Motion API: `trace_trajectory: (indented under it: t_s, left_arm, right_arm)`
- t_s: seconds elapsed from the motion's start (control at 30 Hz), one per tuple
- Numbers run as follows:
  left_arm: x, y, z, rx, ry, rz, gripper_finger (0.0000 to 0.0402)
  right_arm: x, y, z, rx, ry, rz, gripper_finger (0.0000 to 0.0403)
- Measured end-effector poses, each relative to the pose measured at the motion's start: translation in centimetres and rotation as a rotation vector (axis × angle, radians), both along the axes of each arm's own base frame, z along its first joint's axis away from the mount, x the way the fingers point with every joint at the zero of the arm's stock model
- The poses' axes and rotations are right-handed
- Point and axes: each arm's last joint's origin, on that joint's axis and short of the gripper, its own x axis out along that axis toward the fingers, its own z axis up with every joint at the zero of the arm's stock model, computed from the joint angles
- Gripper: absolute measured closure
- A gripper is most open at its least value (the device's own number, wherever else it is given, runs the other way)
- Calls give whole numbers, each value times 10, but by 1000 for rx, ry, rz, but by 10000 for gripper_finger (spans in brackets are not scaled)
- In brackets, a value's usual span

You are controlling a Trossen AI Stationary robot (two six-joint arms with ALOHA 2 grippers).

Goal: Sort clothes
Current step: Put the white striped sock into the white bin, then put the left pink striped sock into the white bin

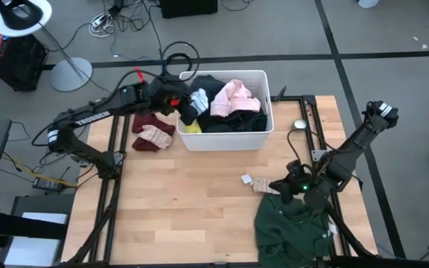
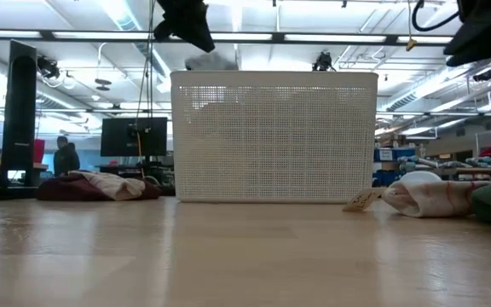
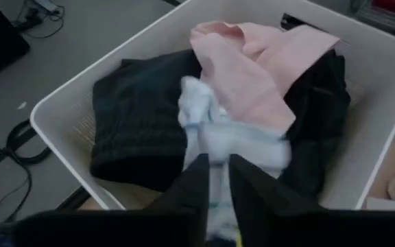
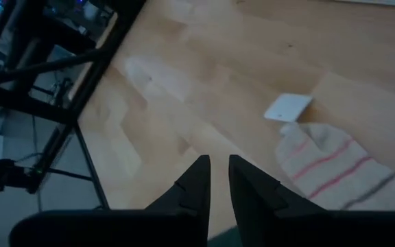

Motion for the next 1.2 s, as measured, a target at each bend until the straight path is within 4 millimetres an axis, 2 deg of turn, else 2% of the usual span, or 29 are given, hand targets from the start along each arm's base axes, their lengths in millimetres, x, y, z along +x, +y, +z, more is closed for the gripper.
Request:
trace_trajectory:
  t_s: [0.17, 0.3, 0.4, 0.57, 0.8, 0.93, 1.2]
  left_arm:
    - [2, 1, -3, 0, 22, -18, 285]
    - [-7, -6, 5, 63, 51, -68, 273]
    - [-30, -15, 7, 74, 156, -52, 272]
    - [-68, -27, 7, -44, 263, 60, 272]
    - [-95, -33, 6, -105, 340, 107, 274]
    - [-99, -34, -18, -157, 316, 89, 275]
    - [-110, -38, -97, -348, 90, 161, 275]
  right_arm:
    - [5, -3, -1, 14, 21, 0, 346]
    - [7, -5, -1, 19, 24, -7, 348]
    - [8, -5, -1, 25, 17, -12, 348]
    - [11, -5, 2, 31, -10, -11, 349]
    - [15, -7, 3, 7, -23, -9, 350]
    - [18, -10, 4, -8, -27, -15, 350]
    - [22, -9, 8, -20, -68, 4, 350]
